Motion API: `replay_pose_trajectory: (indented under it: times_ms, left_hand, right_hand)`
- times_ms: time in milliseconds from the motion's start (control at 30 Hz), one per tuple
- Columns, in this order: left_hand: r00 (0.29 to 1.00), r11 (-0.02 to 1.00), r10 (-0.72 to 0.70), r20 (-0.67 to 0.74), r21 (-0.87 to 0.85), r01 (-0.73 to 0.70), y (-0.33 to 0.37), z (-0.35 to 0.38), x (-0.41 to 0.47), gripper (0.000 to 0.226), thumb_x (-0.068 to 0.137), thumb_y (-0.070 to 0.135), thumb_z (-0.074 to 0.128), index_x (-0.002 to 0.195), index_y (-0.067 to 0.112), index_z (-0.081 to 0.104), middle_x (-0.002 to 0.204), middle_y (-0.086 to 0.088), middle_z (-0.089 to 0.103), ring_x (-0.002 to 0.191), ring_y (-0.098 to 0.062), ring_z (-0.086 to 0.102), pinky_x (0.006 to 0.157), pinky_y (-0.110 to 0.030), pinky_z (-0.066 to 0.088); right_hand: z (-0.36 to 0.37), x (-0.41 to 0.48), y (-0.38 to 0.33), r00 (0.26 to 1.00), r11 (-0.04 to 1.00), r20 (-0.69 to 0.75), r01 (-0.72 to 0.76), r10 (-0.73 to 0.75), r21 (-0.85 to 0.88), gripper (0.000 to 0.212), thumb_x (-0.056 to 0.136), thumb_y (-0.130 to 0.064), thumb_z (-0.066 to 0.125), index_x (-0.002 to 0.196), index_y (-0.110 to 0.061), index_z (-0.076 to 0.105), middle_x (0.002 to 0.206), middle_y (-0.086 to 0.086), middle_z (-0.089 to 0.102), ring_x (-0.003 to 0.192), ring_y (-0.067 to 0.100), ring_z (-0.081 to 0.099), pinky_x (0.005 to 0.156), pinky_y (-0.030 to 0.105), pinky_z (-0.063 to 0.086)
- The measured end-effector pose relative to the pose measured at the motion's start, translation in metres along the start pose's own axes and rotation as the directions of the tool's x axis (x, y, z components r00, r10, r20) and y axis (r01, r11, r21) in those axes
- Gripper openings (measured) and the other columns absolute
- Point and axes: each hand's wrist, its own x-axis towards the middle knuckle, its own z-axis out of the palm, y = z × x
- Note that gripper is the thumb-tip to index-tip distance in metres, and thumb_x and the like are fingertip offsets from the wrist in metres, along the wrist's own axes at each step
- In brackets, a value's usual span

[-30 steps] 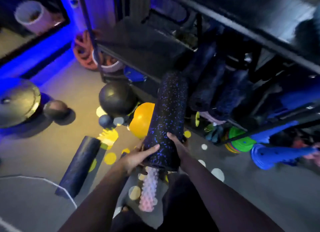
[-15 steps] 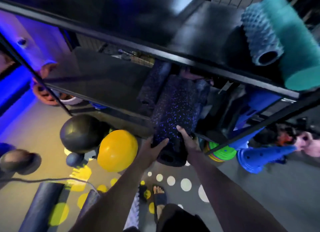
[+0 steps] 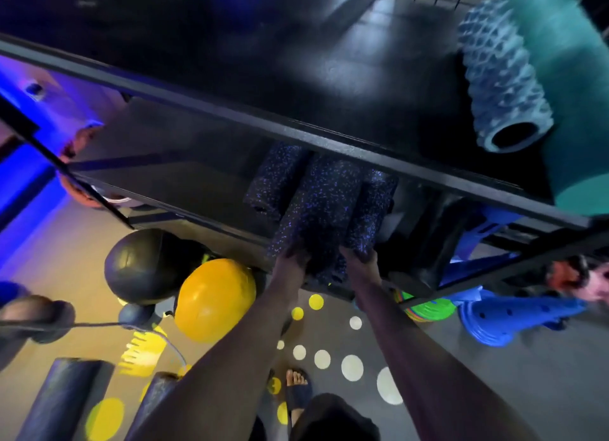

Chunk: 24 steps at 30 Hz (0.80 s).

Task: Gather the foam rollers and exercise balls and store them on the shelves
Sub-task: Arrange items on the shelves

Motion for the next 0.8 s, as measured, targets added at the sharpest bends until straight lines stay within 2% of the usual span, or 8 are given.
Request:
replay_pose_trajectory:
  times_ms: [133,267,333,400,500,600,700,800]
  left_hand:
    - [0.996,0.993,-0.086,0.019,0.081,0.085,-0.011,-0.021,0.000,0.035,0.098,-0.002,0.048,0.128,0.009,0.061,0.100,-0.015,0.069,0.086,-0.031,0.065,0.070,-0.037,0.055]
    - [0.997,0.981,-0.079,0.026,0.178,0.073,-0.014,-0.053,-0.008,0.040,0.101,0.003,0.033,0.126,0.014,0.063,0.107,-0.008,0.076,0.101,-0.026,0.070,0.076,-0.037,0.055]
    - [0.997,0.982,-0.076,-0.001,0.173,0.075,-0.014,-0.074,-0.018,0.036,0.102,0.004,0.036,0.118,0.015,0.067,0.101,-0.006,0.076,0.095,-0.026,0.070,0.085,-0.044,0.055]
    - [0.996,0.989,-0.077,-0.033,0.122,0.081,-0.018,-0.104,-0.028,0.032,0.100,0.002,0.045,0.125,0.011,0.064,0.105,-0.012,0.073,0.090,-0.028,0.067,0.084,-0.042,0.055]
    - [0.996,0.996,-0.052,-0.066,0.074,0.057,-0.029,-0.159,-0.056,0.038,0.099,0.007,0.053,0.136,0.019,0.053,0.110,-0.011,0.072,0.089,-0.025,0.067,0.075,-0.036,0.054]
    - [0.995,0.999,-0.039,-0.091,0.033,0.042,-0.049,-0.226,-0.090,0.052,0.100,0.009,0.054,0.147,0.029,0.039,0.113,-0.007,0.067,0.093,-0.024,0.068,0.081,-0.040,0.055]
    - [0.990,1.000,-0.014,-0.143,0.006,0.015,-0.078,-0.307,-0.128,0.066,0.100,0.008,0.055,0.156,0.031,0.026,0.111,-0.005,0.066,0.098,-0.028,0.067,0.089,-0.046,0.053]
    - [0.971,0.999,-0.038,-0.235,-0.045,0.028,-0.110,-0.394,-0.181,0.065,0.100,0.009,0.053,0.153,0.038,0.027,0.111,-0.005,0.065,0.099,-0.030,0.067,0.083,-0.044,0.052]
  right_hand:
    - [-0.007,-0.002,0.025,0.999,0.998,-0.040,-0.030,0.028,-0.047,0.062,0.072,-0.048,0.072,0.126,-0.022,0.057,0.110,0.004,0.074,0.082,0.019,0.069,0.073,0.034,0.053]
    - [-0.001,-0.017,0.033,0.989,0.976,-0.145,-0.013,-0.019,-0.218,0.073,0.070,-0.063,0.060,0.123,-0.014,0.059,0.105,0.009,0.074,0.087,0.024,0.067,0.077,0.039,0.052]
    - [0.012,-0.041,0.024,0.983,0.970,-0.173,0.010,-0.054,-0.242,0.050,0.081,-0.050,0.065,0.114,-0.012,0.061,0.107,0.011,0.072,0.095,0.028,0.066,0.080,0.038,0.049]
    - [0.028,-0.069,0.021,0.977,0.966,-0.185,0.060,-0.109,-0.250,0.029,0.089,-0.035,0.067,0.110,-0.016,0.061,0.109,0.010,0.071,0.103,0.033,0.064,0.085,0.038,0.047]
    - [0.062,-0.114,0.033,0.983,0.956,-0.087,0.137,-0.165,-0.258,0.030,0.092,-0.030,0.066,0.115,-0.012,0.061,0.108,0.009,0.069,0.103,0.031,0.062,0.086,0.035,0.046]
    - [0.104,-0.167,0.060,0.986,0.941,0.058,0.169,-0.159,-0.294,0.025,0.093,-0.030,0.066,0.112,-0.015,0.061,0.101,0.006,0.068,0.093,0.025,0.062,0.079,0.029,0.044]
    - [0.149,-0.218,0.102,0.971,0.897,0.176,0.218,-0.161,-0.384,0.019,0.090,-0.040,0.067,0.102,-0.027,0.063,0.094,0.004,0.073,0.090,0.028,0.070,0.084,0.041,0.057]
    - [0.195,-0.262,0.166,0.955,0.833,0.271,0.244,-0.118,-0.497,0.028,0.080,-0.056,0.062,0.094,-0.032,0.059,0.089,0.006,0.075,0.088,0.033,0.072,0.082,0.051,0.058]
